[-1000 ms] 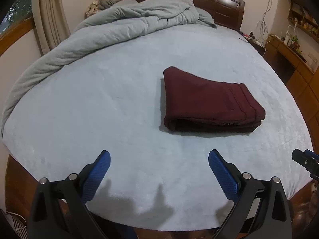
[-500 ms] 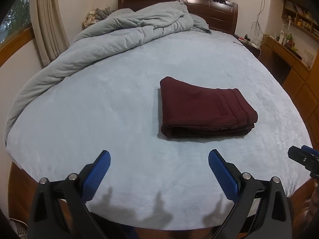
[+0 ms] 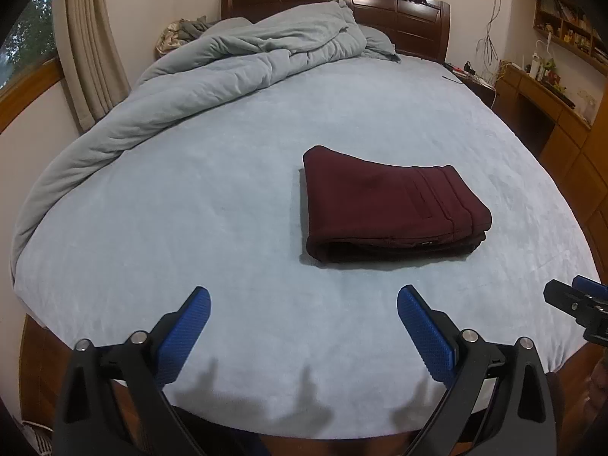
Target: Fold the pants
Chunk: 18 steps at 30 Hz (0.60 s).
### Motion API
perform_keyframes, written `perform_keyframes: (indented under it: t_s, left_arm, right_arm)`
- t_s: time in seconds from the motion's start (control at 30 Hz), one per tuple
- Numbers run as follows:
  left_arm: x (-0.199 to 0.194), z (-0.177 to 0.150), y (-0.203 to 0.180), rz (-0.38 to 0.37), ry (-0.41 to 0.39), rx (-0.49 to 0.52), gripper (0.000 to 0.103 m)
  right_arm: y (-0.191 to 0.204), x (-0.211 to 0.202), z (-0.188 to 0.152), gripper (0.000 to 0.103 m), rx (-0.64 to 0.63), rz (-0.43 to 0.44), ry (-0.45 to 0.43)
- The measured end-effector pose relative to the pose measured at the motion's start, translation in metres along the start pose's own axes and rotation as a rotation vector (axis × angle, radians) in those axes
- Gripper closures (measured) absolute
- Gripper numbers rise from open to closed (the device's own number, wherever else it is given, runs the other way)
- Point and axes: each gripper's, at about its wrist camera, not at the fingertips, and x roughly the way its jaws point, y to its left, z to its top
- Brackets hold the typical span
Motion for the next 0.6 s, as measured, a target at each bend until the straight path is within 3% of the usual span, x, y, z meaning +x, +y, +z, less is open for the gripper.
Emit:
perform_keyframes:
  t_s: [0.6]
  left_arm:
    - [0.002,0.0,-0.003,0.007,0.002,0.012,0.004]
  right_arm:
    - [-0.011,0.006,0.003,0.003,-0.005,0.011,0.009]
